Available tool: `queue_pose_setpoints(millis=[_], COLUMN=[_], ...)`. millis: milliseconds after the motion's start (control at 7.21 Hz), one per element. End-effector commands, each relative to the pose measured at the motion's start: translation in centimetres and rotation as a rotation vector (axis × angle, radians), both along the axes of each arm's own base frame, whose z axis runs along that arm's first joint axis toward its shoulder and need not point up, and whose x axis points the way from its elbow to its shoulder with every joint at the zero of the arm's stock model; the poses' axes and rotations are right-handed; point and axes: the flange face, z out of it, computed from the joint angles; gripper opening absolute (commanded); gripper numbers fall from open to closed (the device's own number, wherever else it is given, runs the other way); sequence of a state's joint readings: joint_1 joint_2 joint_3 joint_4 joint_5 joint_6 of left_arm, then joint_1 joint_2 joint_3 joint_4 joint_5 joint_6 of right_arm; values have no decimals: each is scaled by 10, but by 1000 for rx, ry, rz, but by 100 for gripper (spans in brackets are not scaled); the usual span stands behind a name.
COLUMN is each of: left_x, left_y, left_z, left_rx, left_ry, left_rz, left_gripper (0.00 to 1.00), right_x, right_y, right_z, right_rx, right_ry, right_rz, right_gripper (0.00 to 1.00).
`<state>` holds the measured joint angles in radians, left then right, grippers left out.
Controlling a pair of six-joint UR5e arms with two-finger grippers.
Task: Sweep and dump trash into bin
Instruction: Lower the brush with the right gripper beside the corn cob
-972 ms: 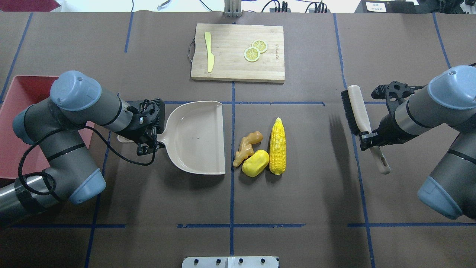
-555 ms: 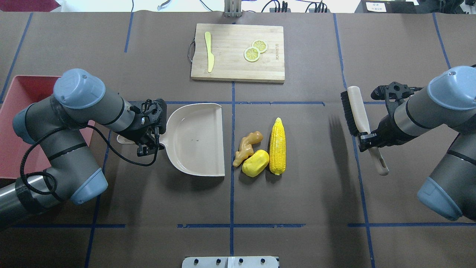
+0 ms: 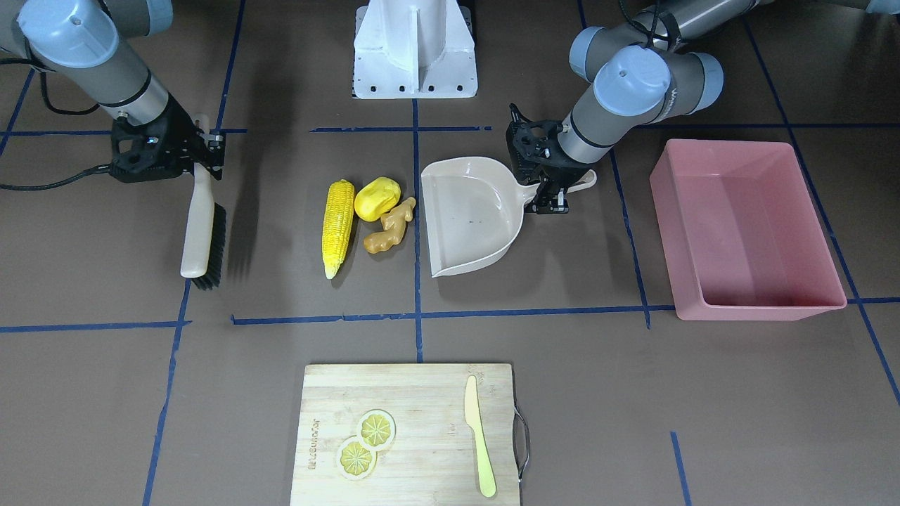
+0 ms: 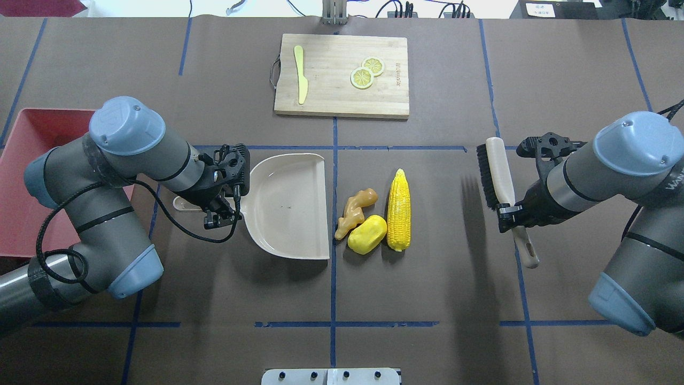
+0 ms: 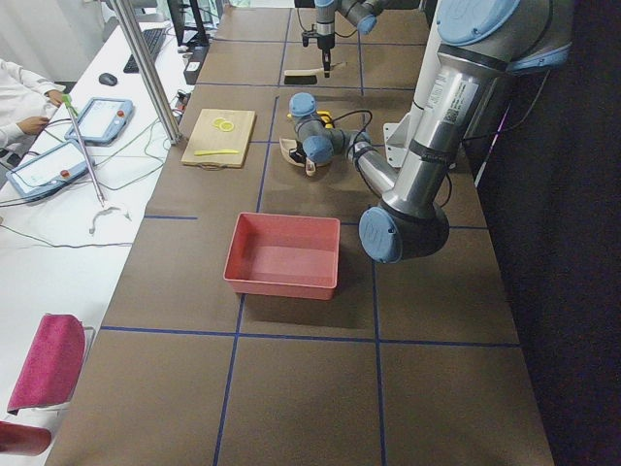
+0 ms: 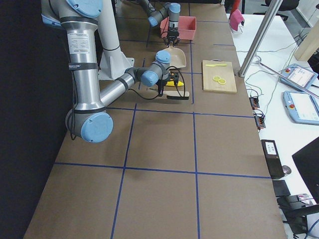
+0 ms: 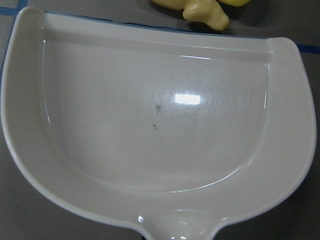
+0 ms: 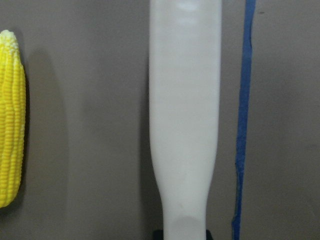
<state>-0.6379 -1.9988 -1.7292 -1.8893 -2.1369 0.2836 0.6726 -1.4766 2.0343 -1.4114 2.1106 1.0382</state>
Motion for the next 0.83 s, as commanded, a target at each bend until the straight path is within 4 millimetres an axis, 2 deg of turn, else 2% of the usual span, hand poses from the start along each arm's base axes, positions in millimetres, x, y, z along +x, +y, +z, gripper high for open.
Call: queue_pose_setpoints(millis=[0,278,694], left_x=[6,19,21], left_y=[0,-3,-1], left_z=[-4,-1,1], left_rx=[3,-5,-7], left_ry=[4,-7,-11], left_rz=[8,17,20], left_gripper=[0,0,0], right_x=[-12,-19,-25], right_y=[11,15,21], right_z=[-12,-18,-20], right_rx=[-8,-6,-5], right_ry=[-17,-25,-29], right_rz=[-9,-20,-36], right_gripper=[0,0,0])
